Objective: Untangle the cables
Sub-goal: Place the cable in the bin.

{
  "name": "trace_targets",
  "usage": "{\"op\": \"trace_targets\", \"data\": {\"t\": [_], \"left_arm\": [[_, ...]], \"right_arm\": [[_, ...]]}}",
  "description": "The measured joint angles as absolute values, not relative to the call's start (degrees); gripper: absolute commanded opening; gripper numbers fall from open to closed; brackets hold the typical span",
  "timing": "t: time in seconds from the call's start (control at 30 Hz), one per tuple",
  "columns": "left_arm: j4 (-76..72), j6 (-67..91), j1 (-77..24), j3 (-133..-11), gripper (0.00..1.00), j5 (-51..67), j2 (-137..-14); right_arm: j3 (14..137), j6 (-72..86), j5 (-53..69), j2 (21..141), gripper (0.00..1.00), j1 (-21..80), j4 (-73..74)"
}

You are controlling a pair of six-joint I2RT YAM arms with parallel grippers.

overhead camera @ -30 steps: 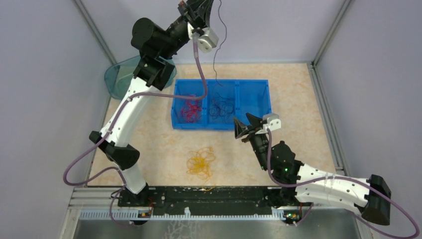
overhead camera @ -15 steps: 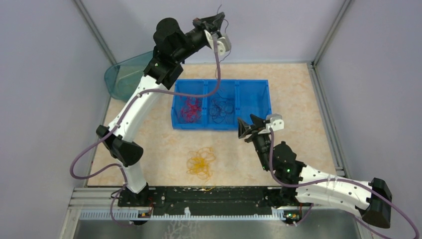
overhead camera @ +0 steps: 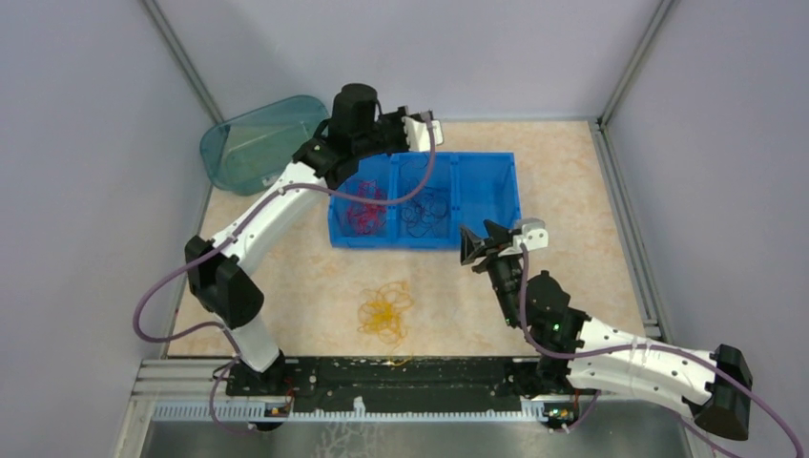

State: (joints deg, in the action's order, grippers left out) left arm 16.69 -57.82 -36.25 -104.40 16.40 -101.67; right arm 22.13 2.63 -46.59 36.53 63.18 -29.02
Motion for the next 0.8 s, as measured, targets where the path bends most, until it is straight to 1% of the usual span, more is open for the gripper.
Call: {"op": "trace_targets", "data": {"t": [0.1, 0.17, 0.4, 0.57, 0.73, 0.77, 0.8], "left_arm": [[15.7, -55.1, -36.2, -96.7, 0.00, 16.4, -98.0], [16.4, -53.2, -36.2, -93.9, 0.00, 16.7, -96.5], [22.3, -45.6, -36.2, -93.2, 0.00, 18.3, -97.0], [25.6, -41.6, -36.2, -93.4, 0.00, 19.8, -99.8], [29.7, -40.1, -36.5, -95.0, 0.09, 20.6, -104.6], [30.4, -40.0, -36.6, -95.5, 0.13, 20.7, -105.8], [31.1, -39.8, -36.7, -96.1, 0.20, 20.7, -107.0]], "right_arm": [[22.1, 3.1, -46.9, 36.1, 0.55, 63.2, -28.7], [22.1, 3.4, -47.0, 35.7, 0.55, 63.2, -28.3], [21.7, 4.2, -47.5, 35.0, 0.55, 63.1, -26.8], [21.7, 4.8, -48.0, 35.0, 0.55, 63.1, -25.7], [21.7, 5.5, -48.4, 34.8, 0.55, 63.1, -24.2], [21.7, 5.6, -48.6, 34.7, 0.55, 63.1, -23.9], [21.7, 5.8, -48.7, 34.6, 0.55, 63.1, -23.6]]}}
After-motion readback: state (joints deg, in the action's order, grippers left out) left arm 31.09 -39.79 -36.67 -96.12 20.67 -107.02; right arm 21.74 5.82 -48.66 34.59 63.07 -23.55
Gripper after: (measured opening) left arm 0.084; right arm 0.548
